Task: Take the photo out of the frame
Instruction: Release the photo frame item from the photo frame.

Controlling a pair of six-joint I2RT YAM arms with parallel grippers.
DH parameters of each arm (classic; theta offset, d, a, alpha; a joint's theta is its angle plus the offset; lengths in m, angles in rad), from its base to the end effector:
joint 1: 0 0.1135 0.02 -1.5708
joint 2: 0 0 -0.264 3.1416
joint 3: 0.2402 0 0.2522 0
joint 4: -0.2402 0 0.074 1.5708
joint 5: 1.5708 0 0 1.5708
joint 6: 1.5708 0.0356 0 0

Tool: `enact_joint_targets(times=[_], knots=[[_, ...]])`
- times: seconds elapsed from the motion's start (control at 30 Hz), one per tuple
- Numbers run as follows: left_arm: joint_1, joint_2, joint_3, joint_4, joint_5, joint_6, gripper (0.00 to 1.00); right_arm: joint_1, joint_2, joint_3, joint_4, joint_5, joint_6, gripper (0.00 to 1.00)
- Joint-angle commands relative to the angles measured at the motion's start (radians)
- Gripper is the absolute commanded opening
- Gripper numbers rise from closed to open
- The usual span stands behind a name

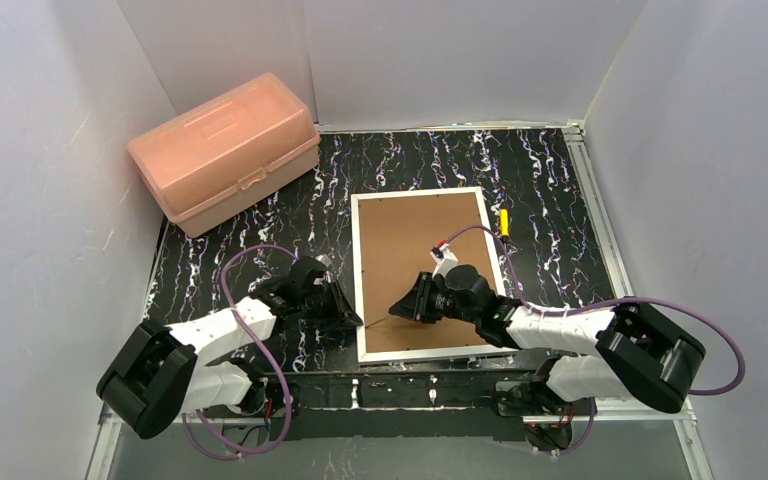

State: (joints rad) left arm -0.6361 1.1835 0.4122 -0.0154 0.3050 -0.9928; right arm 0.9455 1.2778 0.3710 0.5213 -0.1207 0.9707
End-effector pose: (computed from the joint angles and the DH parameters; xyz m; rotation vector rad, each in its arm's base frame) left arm 0.1658 -0.1357 0.1538 -0.3002 2.6019 -1.0618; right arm 0.1389 0.1998 0.1692 -0.0623 2.2212 1.3003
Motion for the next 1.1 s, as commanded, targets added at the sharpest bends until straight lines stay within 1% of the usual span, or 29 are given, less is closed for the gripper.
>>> enact_joint_targets(times=[0.0, 0.7, 0.9, 1.07], knots=[[-0.060, 0.051, -0.032, 0.046, 0.032, -0.030, 0.11, 0.064, 0.016, 0.061, -0.016, -0.030, 0.006, 0.01], [-0.095, 0.048, -0.017, 0.054, 0.021, -0.058, 0.10, 0.175, -0.026, 0.169, -0.139, 0.080, -0.028, 0.01], [-0.106, 0.051, -0.005, 0.054, 0.015, -0.065, 0.07, 0.216, -0.029, 0.192, -0.151, 0.117, -0.026, 0.01], [-0.114, 0.055, 0.007, 0.056, 0.008, -0.071, 0.07, 0.254, -0.023, 0.227, -0.176, 0.178, -0.032, 0.01]])
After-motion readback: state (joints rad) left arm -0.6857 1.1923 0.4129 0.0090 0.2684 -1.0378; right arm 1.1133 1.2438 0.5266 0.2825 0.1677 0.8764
